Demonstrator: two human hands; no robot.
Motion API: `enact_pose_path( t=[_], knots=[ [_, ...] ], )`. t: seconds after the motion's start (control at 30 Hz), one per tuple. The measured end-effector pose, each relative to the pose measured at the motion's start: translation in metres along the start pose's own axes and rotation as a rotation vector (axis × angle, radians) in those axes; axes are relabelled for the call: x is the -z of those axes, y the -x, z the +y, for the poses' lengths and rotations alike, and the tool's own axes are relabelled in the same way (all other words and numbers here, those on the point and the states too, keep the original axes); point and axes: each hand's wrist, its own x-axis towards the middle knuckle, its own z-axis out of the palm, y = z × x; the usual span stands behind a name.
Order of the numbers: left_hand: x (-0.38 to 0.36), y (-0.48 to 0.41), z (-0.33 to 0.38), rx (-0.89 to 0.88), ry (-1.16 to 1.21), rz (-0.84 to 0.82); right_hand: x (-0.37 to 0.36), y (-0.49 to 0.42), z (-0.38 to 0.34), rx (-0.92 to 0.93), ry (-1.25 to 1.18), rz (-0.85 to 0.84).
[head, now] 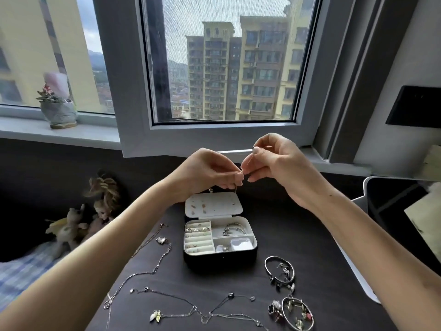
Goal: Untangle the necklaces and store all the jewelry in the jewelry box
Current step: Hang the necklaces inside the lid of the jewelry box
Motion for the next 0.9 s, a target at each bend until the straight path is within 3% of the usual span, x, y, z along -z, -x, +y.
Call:
enact_pose_path(
  t=[0.4,0.9],
  knots=[
    [-0.023,0.0,-0.013,-0.08,0.087,0.085,0.004,0.003,0.011,0.173,0.367,0.105],
    [-0.085,0.025,-0.056,0.098,0.277,-0.093,0.011,0.01,-0.003,0.092,0.253,0.127]
  ],
)
